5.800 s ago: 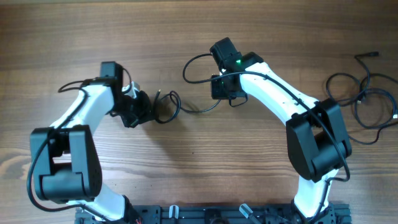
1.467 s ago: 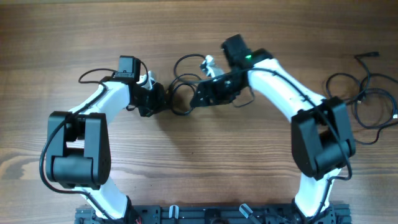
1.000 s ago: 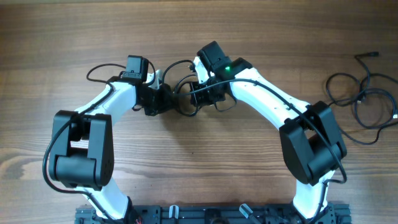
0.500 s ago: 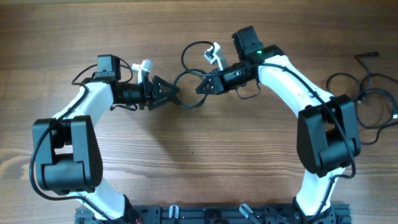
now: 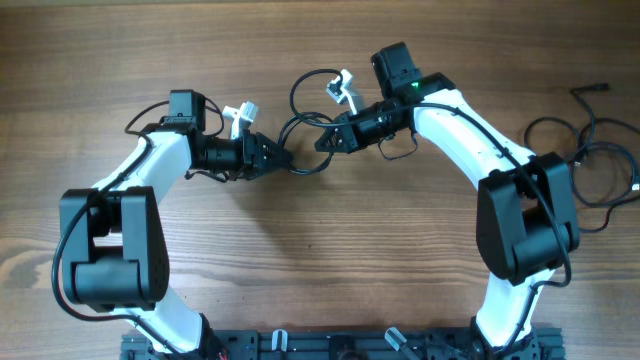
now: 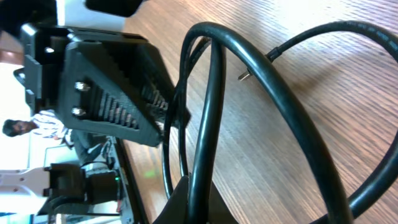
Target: Untangle cables
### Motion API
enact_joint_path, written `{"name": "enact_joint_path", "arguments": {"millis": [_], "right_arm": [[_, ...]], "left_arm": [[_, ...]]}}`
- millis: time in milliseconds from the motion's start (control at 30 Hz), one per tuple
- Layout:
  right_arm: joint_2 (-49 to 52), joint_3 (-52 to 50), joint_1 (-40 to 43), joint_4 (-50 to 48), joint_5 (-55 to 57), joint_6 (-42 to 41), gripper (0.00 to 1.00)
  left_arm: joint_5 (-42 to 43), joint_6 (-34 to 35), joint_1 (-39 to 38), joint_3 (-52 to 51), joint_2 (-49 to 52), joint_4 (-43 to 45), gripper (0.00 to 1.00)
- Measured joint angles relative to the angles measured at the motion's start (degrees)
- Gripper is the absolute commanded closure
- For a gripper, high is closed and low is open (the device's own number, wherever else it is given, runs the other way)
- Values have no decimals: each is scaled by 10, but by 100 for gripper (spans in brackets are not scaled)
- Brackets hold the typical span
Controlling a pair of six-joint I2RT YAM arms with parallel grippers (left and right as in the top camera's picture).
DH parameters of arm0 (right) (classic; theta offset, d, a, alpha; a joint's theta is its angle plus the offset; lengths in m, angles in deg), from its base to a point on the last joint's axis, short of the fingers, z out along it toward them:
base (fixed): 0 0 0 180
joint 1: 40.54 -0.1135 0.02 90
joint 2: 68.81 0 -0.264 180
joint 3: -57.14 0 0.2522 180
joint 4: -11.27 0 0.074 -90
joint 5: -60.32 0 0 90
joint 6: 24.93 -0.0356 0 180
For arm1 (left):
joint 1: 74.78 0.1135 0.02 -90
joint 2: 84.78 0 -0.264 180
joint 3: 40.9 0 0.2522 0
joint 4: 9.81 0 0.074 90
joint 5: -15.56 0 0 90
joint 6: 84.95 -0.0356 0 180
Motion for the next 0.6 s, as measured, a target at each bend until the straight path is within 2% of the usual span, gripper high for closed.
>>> {"name": "enact_joint_path", "arguments": {"millis": [33,133,167,200,267,300,533,600], "right_arm": [[0,0,0,-1,18,0,96],[0,0,0,-11,30,-2,96],[0,0,0,-11,28,-2,96],[0,0,0,-11,26,-2,96],[0,0,0,-11,26,-2,96],[0,0,0,-12,26,-2,96],[0,0,0,-12,33,-3,96],[0,0,-1,-11,102,-28,96]], "left_arm": [[0,0,0,0,0,-2,69],[-2,0,0,0,0,-3,66],[-2,0,0,0,0,-3,71],[-2,0,0,0,0,-3,81],[-3,-3,0,0,0,-3,92],[-5,-3,0,0,0,-3,94],[-6,0,0,0,0,-4,96],[-5,0,0,0,0,-8,96]]}}
